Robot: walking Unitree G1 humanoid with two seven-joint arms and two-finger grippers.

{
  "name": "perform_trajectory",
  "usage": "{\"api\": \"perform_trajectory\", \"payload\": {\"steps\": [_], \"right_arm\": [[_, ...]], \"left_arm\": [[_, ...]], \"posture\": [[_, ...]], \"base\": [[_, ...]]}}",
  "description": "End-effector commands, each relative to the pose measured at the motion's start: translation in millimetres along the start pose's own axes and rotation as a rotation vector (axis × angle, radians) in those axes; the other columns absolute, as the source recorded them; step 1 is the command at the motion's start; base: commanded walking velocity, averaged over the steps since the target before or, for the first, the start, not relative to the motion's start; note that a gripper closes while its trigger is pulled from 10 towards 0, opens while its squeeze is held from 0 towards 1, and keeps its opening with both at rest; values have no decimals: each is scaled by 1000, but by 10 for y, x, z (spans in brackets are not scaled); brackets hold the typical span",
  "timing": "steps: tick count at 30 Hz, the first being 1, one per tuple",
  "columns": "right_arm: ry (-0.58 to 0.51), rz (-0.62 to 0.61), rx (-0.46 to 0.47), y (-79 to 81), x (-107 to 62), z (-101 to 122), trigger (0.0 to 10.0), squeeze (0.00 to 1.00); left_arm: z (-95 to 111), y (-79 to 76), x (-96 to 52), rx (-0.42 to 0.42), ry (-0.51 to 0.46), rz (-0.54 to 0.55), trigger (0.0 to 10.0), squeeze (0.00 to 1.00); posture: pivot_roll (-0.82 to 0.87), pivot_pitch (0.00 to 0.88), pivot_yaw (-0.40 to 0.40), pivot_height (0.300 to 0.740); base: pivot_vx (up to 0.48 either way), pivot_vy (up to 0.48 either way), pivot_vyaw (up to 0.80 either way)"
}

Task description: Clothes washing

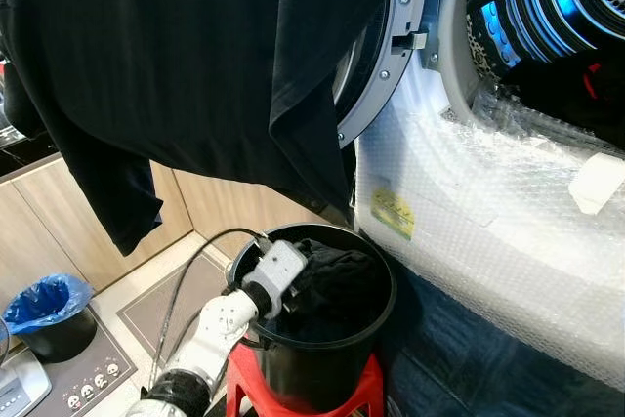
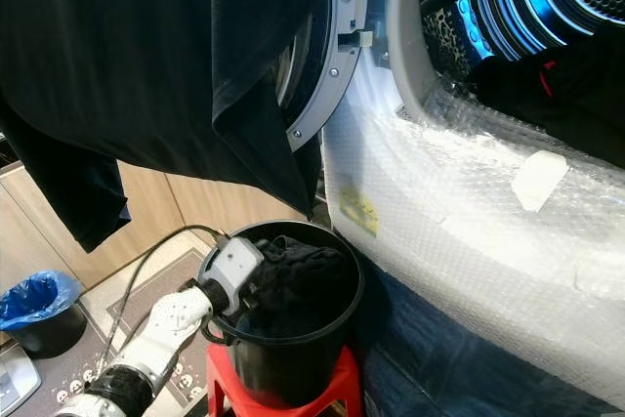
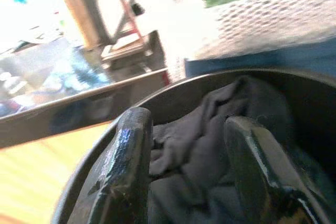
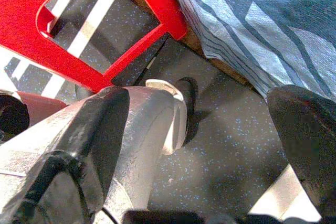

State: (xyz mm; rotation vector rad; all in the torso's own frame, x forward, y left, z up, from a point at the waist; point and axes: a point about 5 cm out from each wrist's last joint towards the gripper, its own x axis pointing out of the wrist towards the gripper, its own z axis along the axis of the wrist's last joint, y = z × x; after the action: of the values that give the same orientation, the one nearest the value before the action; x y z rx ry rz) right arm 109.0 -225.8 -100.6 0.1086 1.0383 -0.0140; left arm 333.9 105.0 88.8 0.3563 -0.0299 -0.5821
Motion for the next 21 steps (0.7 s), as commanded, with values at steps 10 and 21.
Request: {"api": "perform_trajectory", "payload": {"steps": [10, 21], "right_arm": [[75, 16, 22, 106, -21, -218, 10000, 0], [133, -3, 15, 80, -73, -378, 10000, 0]], "left_arm": [[-145, 22, -19, -54, 75, 87, 10000, 0], [-272, -16, -18, -159, 171, 102, 10000, 0]], "posture": [[-156, 0, 59, 740], [-148, 0, 51, 740]], "base": [[0, 0, 0], [0, 0, 0]]}}
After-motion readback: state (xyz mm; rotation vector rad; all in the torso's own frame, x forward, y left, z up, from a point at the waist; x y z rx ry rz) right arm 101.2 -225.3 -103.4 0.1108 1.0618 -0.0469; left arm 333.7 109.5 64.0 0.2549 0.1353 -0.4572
